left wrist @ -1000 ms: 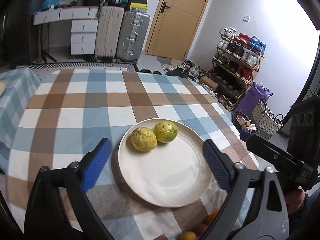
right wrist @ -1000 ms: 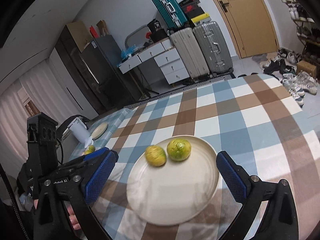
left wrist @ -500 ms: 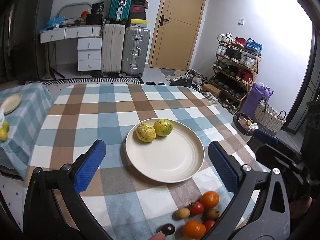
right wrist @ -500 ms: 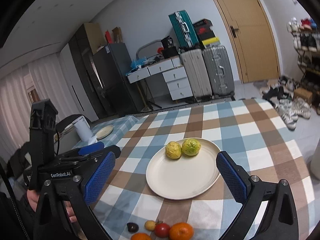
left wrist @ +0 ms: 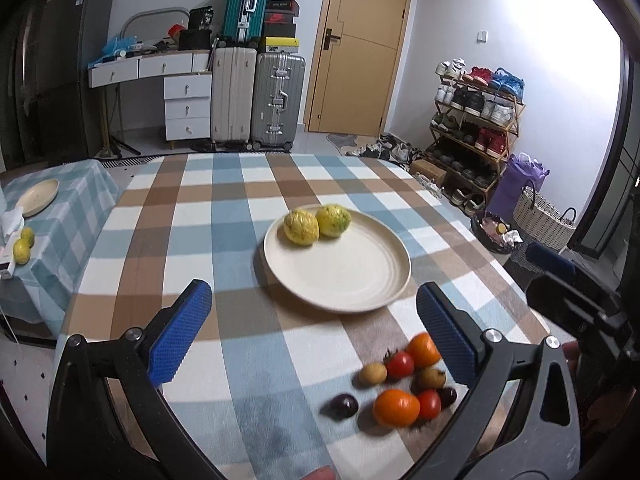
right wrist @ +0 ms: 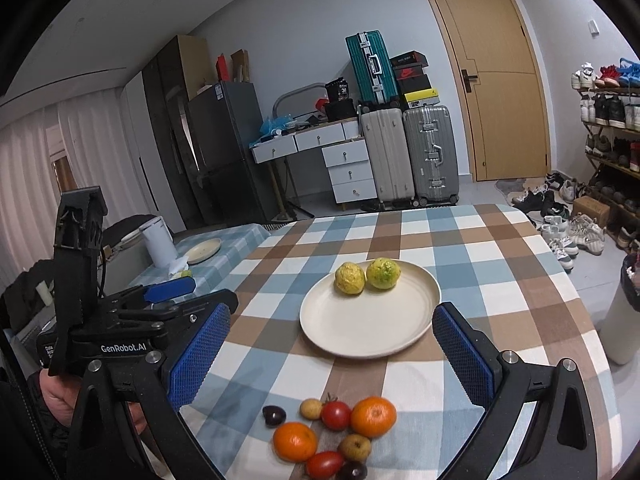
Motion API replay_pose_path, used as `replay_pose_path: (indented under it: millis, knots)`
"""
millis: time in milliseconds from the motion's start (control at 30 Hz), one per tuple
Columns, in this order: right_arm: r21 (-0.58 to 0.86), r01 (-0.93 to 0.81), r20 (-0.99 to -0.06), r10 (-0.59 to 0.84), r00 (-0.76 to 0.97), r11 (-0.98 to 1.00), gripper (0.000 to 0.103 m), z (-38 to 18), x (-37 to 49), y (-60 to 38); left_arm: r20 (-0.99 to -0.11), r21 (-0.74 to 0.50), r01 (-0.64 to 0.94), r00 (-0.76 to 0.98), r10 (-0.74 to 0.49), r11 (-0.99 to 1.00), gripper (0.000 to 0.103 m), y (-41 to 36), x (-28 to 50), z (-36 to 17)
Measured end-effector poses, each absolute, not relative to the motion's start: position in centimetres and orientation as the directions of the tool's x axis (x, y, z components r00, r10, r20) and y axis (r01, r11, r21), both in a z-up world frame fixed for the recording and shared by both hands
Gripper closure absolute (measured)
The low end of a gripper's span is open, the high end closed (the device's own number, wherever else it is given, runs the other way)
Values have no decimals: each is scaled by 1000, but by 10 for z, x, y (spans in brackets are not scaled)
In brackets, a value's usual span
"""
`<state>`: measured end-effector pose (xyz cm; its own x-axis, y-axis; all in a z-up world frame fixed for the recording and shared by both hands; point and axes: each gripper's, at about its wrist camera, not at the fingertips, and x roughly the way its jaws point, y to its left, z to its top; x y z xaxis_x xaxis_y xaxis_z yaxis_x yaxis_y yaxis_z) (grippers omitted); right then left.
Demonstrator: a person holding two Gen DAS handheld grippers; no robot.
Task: Organize fruits
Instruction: 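Withdraw both tools from the plate back toward the remaining fruits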
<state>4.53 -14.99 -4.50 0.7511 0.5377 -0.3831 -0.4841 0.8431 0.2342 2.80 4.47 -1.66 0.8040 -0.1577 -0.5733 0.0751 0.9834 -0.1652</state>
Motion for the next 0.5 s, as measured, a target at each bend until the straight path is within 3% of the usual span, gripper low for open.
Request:
replay_pose_path:
  millis: [500]
  knots:
    - [238,-459,-426,516,743,856,0,-72,28,-156,-694,-245,113,673,-256,963,1,50,32,-94]
